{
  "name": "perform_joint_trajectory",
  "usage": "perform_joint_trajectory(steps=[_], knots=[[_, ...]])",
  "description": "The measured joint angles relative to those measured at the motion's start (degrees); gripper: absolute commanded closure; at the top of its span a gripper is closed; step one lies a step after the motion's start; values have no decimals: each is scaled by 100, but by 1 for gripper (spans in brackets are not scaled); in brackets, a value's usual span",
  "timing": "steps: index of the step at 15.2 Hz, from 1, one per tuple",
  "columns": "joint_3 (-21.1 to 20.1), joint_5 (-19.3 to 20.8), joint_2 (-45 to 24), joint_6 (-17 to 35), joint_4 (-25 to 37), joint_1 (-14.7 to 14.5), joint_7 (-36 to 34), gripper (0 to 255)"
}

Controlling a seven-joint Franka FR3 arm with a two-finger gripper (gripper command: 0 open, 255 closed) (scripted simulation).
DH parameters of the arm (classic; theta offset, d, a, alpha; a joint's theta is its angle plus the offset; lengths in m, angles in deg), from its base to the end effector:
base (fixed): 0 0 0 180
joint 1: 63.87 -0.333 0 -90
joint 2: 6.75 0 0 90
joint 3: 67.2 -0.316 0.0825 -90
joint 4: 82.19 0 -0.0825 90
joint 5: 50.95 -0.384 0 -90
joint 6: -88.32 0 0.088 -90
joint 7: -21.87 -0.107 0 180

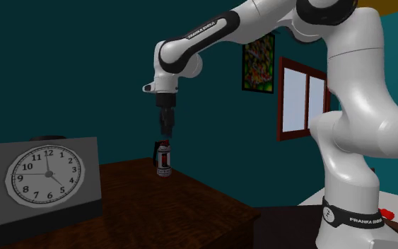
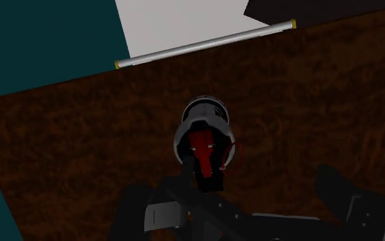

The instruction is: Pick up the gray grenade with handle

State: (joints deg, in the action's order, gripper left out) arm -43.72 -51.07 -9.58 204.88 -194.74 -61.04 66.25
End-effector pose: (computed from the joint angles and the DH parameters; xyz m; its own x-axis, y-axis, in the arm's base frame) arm 0.5122 -0.2502 0.4516 0.9507 0.3100 0.0052 0.3098 -0.9503 0.0300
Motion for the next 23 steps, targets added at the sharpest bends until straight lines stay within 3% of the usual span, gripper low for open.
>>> perform_joint_trajectory(steps=[3, 11, 12, 23], knots=[[22, -266, -624, 40, 541, 101, 369, 0], [9, -405, -905, 521, 319, 159, 521, 0], [7, -411, -918, 533, 319, 161, 524, 255], [8, -411, -918, 523, 337, 163, 526, 255]])
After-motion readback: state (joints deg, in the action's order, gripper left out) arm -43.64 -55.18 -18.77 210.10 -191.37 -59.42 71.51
